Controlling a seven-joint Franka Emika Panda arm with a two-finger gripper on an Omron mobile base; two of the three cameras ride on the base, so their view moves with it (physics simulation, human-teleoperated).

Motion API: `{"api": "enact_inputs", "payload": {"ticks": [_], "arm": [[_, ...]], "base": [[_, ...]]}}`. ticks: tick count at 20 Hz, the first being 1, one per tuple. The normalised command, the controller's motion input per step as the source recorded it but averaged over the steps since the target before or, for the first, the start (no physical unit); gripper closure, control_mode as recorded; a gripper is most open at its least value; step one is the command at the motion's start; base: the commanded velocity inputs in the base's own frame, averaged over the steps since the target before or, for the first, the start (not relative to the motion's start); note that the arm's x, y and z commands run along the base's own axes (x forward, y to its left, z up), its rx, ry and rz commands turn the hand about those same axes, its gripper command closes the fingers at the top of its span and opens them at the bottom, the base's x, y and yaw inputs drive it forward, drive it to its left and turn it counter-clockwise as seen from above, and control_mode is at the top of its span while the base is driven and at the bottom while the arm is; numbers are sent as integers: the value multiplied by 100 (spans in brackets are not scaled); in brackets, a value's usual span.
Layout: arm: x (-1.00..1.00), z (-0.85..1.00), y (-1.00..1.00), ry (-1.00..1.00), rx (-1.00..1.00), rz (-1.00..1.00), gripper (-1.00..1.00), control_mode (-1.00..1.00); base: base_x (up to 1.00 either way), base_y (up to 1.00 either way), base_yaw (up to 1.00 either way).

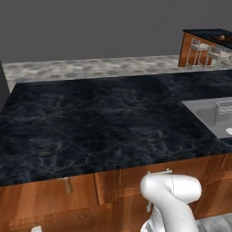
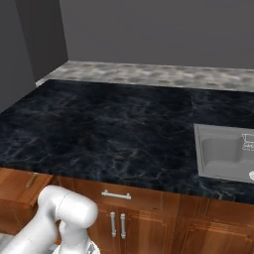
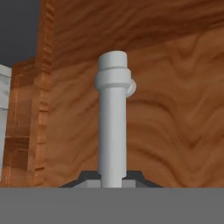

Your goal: Take the pizza cutter from the drawer on the left and place it on the dining counter for cutting.

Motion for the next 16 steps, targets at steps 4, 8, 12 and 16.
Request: {"api": "enact_inputs", "payload": {"ticks": [4, 8, 12, 16], "arm": [[-80, -6, 0, 9, 0, 0, 100, -100], [-81, -11, 0, 7, 0, 0, 100, -100], [-81, -11, 0, 7, 0, 0, 100, -100], [-80, -12, 0, 7, 0, 0, 100, -100]], "base": [[0, 0, 0], [0, 0, 0], [0, 0, 0], [0, 0, 0]]}}
